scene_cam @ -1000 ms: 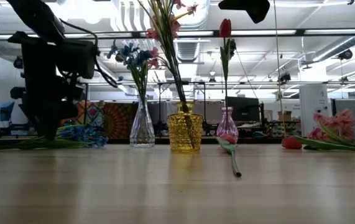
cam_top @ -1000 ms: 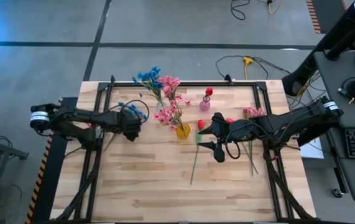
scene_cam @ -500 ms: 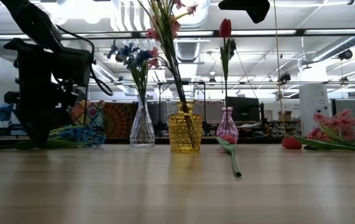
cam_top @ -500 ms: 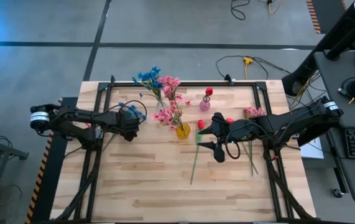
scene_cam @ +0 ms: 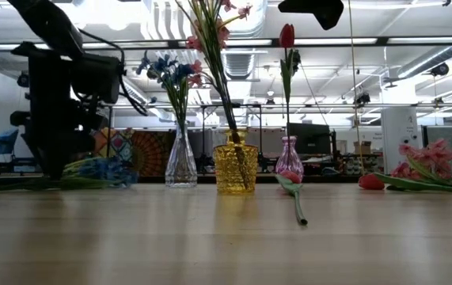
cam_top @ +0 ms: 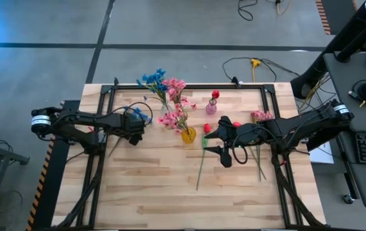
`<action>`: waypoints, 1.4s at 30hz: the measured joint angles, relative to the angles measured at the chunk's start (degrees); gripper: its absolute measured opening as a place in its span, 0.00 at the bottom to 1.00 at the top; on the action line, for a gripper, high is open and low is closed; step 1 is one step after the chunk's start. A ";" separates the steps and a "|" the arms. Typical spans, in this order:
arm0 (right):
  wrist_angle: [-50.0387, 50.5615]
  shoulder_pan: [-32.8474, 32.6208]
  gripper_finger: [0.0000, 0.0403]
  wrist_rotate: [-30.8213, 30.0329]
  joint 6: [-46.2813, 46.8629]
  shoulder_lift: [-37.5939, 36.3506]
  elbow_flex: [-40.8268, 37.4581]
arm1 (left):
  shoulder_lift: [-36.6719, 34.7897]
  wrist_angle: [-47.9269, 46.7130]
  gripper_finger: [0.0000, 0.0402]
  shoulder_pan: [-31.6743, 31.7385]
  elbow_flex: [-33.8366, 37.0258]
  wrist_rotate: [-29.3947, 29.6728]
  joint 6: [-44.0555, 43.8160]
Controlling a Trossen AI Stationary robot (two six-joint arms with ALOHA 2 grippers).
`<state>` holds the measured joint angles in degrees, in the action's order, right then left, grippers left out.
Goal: Sort flowers into vase by color
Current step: Put the blue flowers into the transparent vase
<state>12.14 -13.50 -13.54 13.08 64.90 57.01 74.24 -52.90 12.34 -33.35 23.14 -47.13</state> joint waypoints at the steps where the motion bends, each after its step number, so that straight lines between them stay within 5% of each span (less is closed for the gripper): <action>1: 0.00 0.00 0.53 0.00 0.00 0.00 0.00 | -0.01 -0.79 0.37 0.00 -0.59 -0.12 0.09; 8: 0.07 0.00 0.53 0.00 0.00 0.00 0.00 | -0.07 -5.16 0.55 -1.41 -2.29 -4.41 -0.07; 14: 1.20 0.00 0.53 -0.02 0.00 0.00 0.00 | -0.09 -6.70 0.59 -5.93 -1.61 -7.65 -2.58; 42: 1.20 0.02 0.53 0.02 0.42 0.00 -0.02 | -0.13 -2.22 0.22 -6.80 3.92 -4.05 -5.71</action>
<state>13.34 -13.48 -13.52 13.50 64.90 56.99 74.11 -55.12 5.54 -29.44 19.09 -52.84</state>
